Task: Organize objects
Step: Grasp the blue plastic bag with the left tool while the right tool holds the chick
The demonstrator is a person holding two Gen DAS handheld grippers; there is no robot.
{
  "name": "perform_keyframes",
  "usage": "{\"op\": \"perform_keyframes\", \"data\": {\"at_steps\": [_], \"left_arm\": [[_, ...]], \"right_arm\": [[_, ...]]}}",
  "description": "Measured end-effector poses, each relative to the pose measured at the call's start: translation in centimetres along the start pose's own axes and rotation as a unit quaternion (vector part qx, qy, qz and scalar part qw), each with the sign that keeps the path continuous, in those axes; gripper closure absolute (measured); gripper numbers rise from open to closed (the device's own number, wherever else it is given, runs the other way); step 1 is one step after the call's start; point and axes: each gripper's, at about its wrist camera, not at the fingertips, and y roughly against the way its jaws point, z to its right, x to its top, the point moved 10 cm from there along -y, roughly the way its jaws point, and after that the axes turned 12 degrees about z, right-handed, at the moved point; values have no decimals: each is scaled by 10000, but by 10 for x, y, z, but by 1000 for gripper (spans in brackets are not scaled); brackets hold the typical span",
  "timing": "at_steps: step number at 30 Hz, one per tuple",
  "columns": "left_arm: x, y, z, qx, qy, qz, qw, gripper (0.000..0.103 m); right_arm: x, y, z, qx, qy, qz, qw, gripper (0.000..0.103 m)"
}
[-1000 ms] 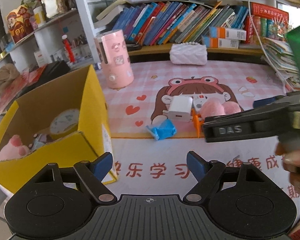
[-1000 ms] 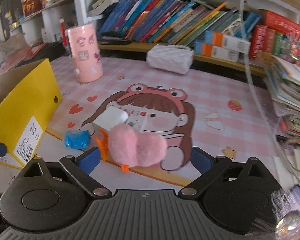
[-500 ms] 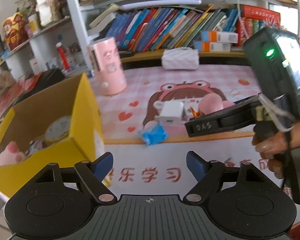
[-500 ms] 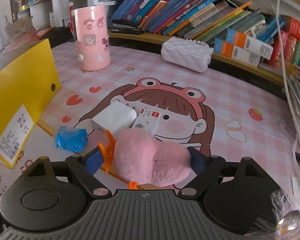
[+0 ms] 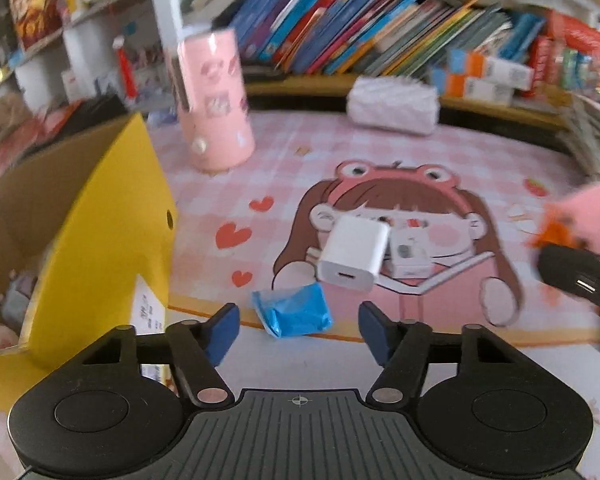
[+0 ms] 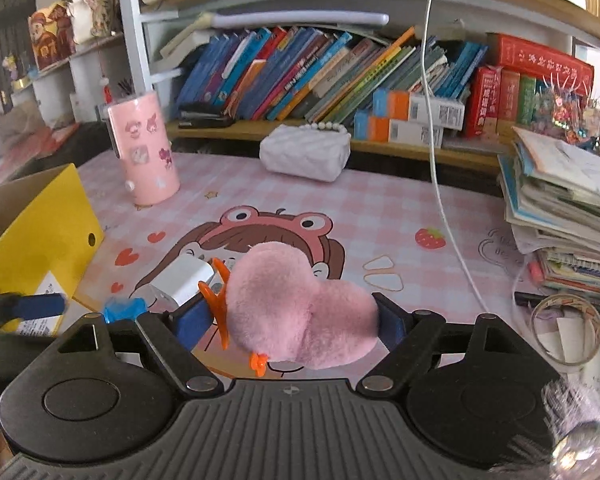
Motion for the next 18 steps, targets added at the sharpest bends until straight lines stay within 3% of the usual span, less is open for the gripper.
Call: {"op": "perform_keyframes", "data": {"at_steps": [5,9,12,18], "left_arm": [[-2,-21,-7,142,211,-88,9996,41],[-8,-33,-5,52,200,-336,9992,54],[-9,-32,-4,-55,225,-297,9993,62],[-1,-5,-4,-274,55,28,9996,63]], "right_arm": [[-4,3,4,2,-97,-73,9999,21],[-7,3,5,-7,-177,-162,9997,21],[-8,4,5,-27,-187,-182,9997,21],[-9,9,1,-135,-128,-240,9995,21]]}}
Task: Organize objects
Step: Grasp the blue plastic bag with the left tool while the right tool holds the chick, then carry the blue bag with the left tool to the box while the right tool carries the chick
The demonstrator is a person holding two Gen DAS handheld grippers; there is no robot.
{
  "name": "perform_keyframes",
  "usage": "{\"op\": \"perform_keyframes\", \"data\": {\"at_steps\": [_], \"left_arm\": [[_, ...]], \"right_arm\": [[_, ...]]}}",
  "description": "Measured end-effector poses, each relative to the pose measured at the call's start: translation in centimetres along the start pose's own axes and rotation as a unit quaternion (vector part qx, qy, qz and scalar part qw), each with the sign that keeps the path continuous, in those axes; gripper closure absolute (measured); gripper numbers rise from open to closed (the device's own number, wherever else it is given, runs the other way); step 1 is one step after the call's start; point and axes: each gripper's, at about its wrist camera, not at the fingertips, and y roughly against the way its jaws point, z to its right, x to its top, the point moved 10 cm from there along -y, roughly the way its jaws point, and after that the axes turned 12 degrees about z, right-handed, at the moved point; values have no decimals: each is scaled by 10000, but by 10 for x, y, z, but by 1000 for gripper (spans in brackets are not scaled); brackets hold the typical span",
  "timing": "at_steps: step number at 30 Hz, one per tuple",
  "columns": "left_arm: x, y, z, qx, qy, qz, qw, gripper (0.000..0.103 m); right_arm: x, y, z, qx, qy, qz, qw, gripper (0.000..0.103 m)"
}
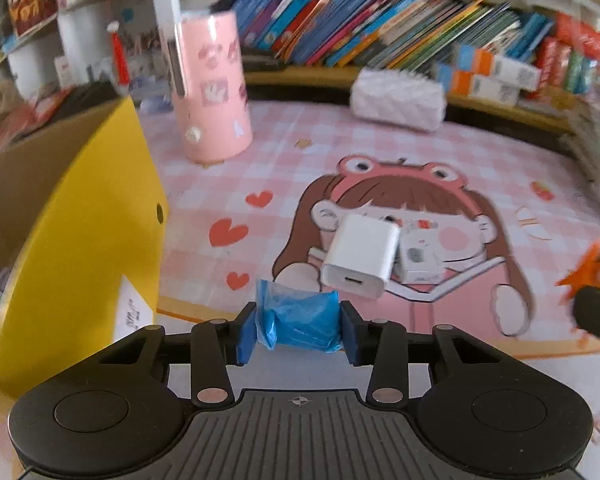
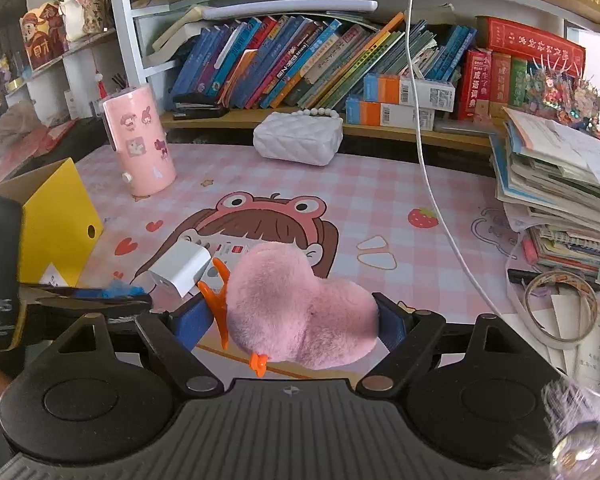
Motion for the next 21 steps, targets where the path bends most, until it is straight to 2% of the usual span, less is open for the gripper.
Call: {"op": "perform_keyframes", "data": {"at_steps": [6,9,15,21], "left_arm": [[3,48,-2,-533,48,239,9983,63],[0,65,-8,-668,78,276,9974,63],[-15,88,-31,-736,187,278,9967,63],[-28,112,-68,-612,340,345,9969,63]], "right_arm": [[-10,11,-11,-160,86,-110,9998,21],[-18,18,-19,-230,80,-183,9995,21],[-28,33,-48,-239,102,-235,9994,21],[-37,51,-89,-130,166,-282,9994,21]]}}
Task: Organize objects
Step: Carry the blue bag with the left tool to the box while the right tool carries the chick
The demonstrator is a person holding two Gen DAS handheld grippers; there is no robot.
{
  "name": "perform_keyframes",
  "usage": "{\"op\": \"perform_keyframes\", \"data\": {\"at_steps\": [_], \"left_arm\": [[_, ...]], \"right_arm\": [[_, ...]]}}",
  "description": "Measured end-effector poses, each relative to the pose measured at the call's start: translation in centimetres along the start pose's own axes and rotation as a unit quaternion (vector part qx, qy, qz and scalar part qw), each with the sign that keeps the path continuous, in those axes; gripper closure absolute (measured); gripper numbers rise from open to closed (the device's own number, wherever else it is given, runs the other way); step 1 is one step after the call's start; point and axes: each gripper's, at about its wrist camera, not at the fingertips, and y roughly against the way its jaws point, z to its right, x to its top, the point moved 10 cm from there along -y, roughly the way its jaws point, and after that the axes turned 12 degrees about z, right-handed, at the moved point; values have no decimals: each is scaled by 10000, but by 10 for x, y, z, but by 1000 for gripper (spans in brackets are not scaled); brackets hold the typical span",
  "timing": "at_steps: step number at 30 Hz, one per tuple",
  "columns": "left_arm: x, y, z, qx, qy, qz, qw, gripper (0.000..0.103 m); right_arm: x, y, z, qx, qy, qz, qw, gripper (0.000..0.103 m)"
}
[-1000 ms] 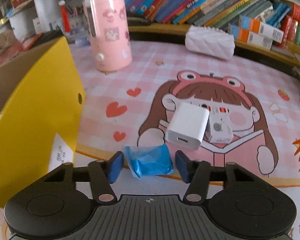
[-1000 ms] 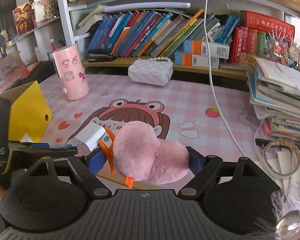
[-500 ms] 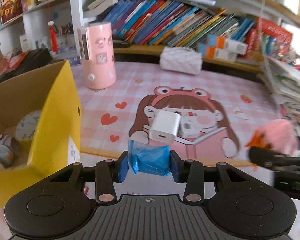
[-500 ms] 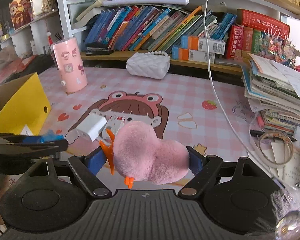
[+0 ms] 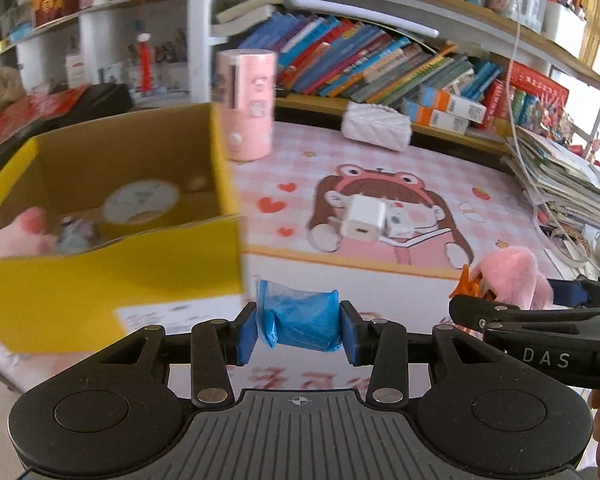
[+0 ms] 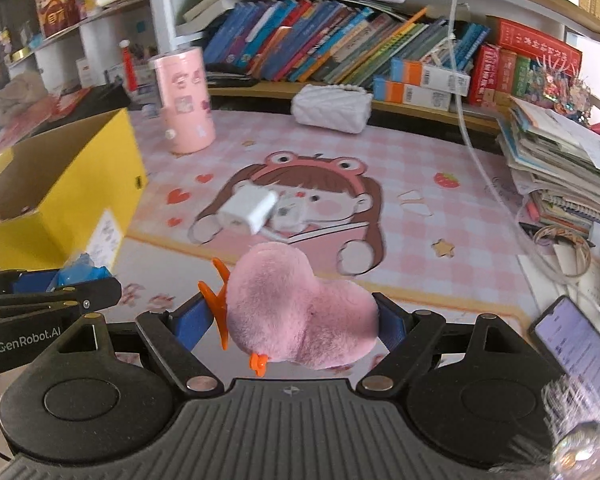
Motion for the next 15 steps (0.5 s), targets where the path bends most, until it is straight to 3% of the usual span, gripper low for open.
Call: {"op": "perform_keyframes", "data": {"at_steps": [15], "left_arm": [[-19,73,-91,388,228,120,9989,63]], "right_arm": [[-23,35,-111,411,218,-65,9989,21]]}}
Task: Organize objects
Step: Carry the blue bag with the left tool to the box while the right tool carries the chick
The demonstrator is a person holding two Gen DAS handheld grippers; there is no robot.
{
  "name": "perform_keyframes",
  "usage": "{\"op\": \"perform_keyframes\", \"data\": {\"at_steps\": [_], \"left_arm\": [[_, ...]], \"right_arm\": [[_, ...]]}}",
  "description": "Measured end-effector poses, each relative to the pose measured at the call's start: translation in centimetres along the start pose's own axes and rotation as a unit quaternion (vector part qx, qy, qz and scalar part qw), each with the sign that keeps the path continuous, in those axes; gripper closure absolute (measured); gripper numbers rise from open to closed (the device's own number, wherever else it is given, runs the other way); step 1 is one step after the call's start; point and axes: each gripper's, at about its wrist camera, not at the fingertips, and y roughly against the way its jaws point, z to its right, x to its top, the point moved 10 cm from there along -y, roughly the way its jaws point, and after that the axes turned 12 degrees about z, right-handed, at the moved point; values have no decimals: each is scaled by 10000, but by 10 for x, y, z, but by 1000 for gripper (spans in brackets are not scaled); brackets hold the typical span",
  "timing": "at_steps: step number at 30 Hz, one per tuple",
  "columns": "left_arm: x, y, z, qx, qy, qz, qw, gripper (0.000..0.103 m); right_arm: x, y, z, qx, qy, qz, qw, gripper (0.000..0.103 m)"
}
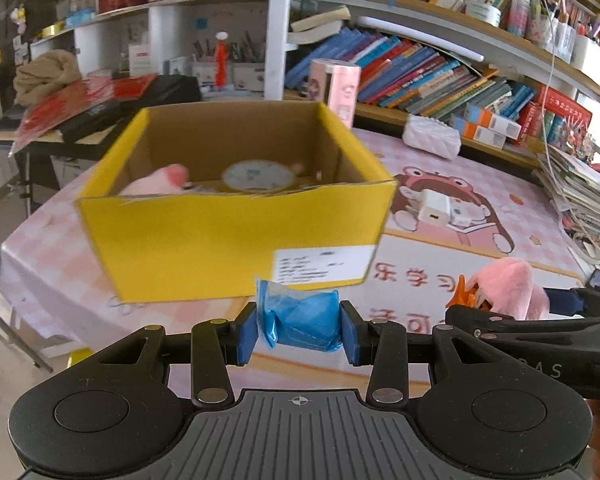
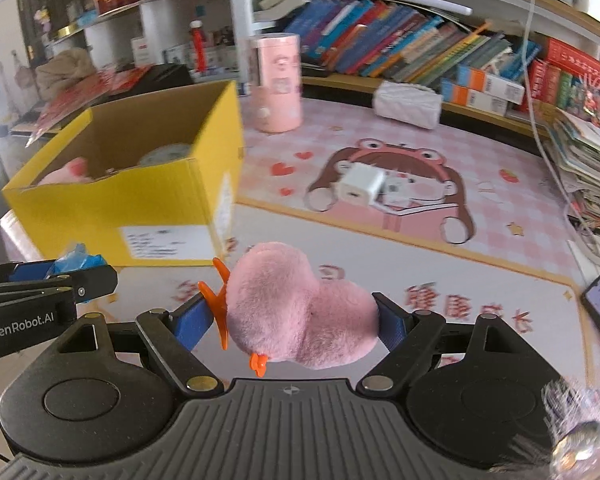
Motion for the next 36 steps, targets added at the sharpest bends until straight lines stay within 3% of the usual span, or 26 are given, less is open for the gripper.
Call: {"op": "perform_keyframes", "data": {"at_steps": [10,23,36], "left_arm": [[-4,30,-37,126,26,174,9998,63],[-2,57,-71,238,-14,440,9987,63],[26,66,-92,330,3,873,9956,63]], "right_arm": [[-6,15,-53,204,119,84,9997,21],[-9,30,-93,299,109,250,9992,21],[6,35,-116,383,277,467,9978,21]]}}
